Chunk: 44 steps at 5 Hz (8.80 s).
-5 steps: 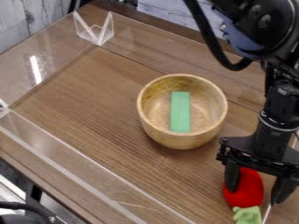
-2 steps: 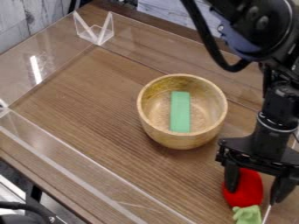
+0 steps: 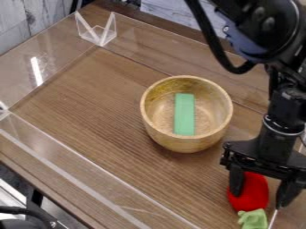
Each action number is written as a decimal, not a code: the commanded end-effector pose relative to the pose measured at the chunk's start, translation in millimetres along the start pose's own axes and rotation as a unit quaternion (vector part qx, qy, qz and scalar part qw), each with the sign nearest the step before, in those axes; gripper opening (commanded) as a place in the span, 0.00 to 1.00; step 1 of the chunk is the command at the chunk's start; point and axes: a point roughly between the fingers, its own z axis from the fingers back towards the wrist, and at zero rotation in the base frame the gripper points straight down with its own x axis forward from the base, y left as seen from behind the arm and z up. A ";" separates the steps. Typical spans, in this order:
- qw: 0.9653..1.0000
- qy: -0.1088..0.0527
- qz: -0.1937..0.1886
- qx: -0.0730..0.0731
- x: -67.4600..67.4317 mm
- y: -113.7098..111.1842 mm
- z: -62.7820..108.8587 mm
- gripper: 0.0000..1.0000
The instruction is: Move the red object to the left side of the table
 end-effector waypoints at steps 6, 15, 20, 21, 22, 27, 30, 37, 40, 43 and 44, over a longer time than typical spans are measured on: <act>0.998 -0.057 0.005 -0.028 -2.4 -1.1 55.9 0.00; 0.965 -0.143 0.215 -0.055 62.4 203.9 124.2 0.00; 0.938 -0.144 0.314 -0.037 114.1 255.0 77.3 0.00; 0.934 -0.141 0.327 -0.030 122.7 260.4 68.5 0.00; 0.930 -0.137 0.340 -0.025 131.5 265.7 62.1 0.00; 0.895 -0.099 0.430 -0.066 134.6 309.2 83.5 0.00; 0.886 -0.040 0.456 -0.071 140.8 309.2 65.3 0.00; 0.869 0.094 0.474 -0.107 133.9 298.2 59.8 1.00; 0.860 0.137 0.473 -0.129 127.3 299.3 71.9 0.00; 0.852 0.184 0.465 -0.155 123.9 301.1 81.1 0.00; 0.852 0.188 0.465 -0.150 123.1 300.0 80.4 1.00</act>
